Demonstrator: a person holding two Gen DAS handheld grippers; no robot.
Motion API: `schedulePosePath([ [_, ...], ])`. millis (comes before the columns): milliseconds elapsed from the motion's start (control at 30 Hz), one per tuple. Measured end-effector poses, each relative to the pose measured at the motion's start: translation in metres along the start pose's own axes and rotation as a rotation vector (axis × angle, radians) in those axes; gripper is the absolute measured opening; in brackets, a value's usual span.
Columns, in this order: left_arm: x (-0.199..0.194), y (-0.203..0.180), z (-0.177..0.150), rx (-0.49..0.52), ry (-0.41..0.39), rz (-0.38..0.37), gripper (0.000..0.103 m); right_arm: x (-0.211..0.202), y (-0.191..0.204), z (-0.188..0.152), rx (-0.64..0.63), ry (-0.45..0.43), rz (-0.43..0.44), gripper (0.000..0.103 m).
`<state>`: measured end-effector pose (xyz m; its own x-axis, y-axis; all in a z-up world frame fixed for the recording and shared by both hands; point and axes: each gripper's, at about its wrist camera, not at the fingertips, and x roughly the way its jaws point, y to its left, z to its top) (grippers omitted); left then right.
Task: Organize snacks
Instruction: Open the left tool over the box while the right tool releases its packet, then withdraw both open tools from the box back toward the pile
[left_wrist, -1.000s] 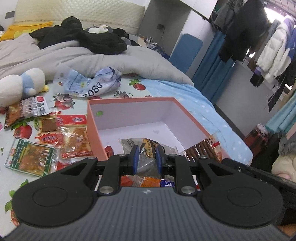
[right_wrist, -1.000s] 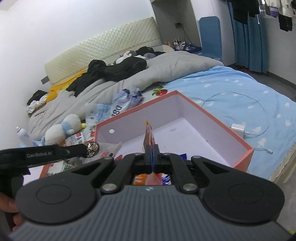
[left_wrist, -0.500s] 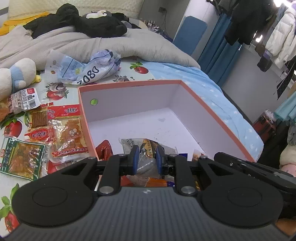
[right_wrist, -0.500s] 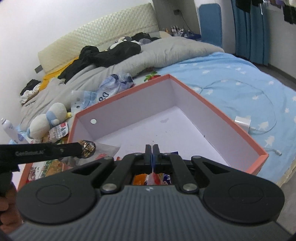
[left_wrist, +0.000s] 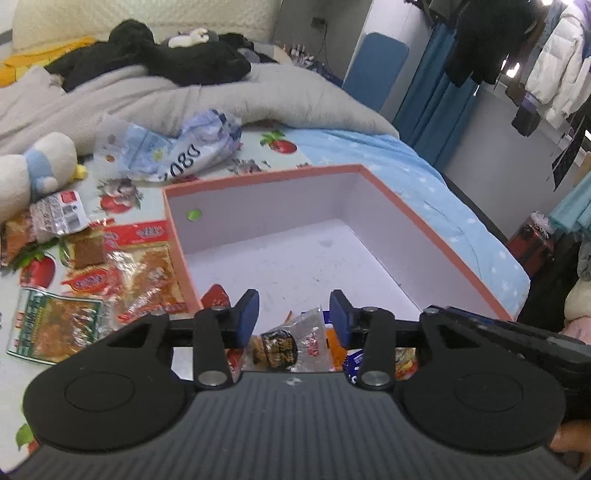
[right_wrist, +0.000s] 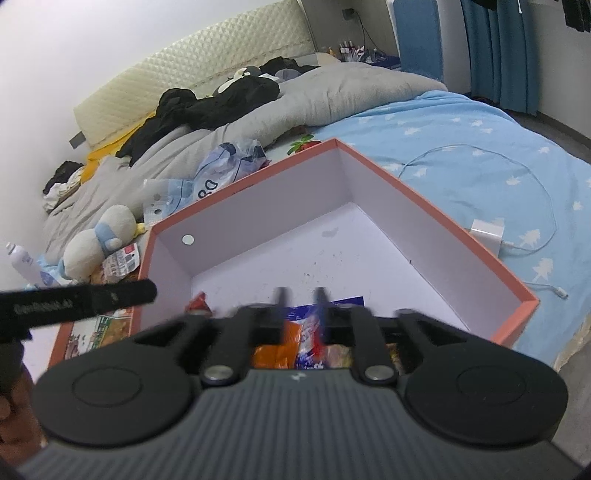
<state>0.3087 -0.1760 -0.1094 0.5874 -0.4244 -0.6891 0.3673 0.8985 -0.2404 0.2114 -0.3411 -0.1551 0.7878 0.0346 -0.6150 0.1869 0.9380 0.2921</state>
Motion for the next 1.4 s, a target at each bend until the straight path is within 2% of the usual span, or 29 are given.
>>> schedulePosePath([
  [67,-0.011,0.001,-0.002,0.001,-0.015,-0.006,0.048,-0.009,0.002,-0.003,-0.002,-0.018,0.004,0.055],
  [433,-0.085,0.006,-0.03,0.007,-0.089,0.001,0.048,-0.06,0.029,-0.02,-0.029,-0.082,0.033,0.055],
  [733,-0.138,0.025,-0.065,-0.016,-0.114,0.052,0.048,-0.089,0.061,-0.047,-0.118,-0.053,0.095,0.055],
  [1033,-0.178,0.053,-0.1,-0.1,-0.117,0.086,0.048,-0.105,0.09,-0.064,-0.19,-0.023,0.133,0.055],
  [1133,-0.188,0.062,-0.108,-0.117,-0.112,0.1,0.048,-0.11,0.1,-0.064,-0.2,-0.027,0.14,0.063],
  [1300,-0.201,0.083,-0.112,-0.161,-0.119,0.137,0.048,-0.12,0.124,-0.043,-0.231,-0.009,0.151,0.065],
  [1400,-0.205,0.097,-0.11,-0.177,-0.113,0.153,0.048,-0.131,0.144,-0.022,-0.266,0.018,0.159,0.081],
])
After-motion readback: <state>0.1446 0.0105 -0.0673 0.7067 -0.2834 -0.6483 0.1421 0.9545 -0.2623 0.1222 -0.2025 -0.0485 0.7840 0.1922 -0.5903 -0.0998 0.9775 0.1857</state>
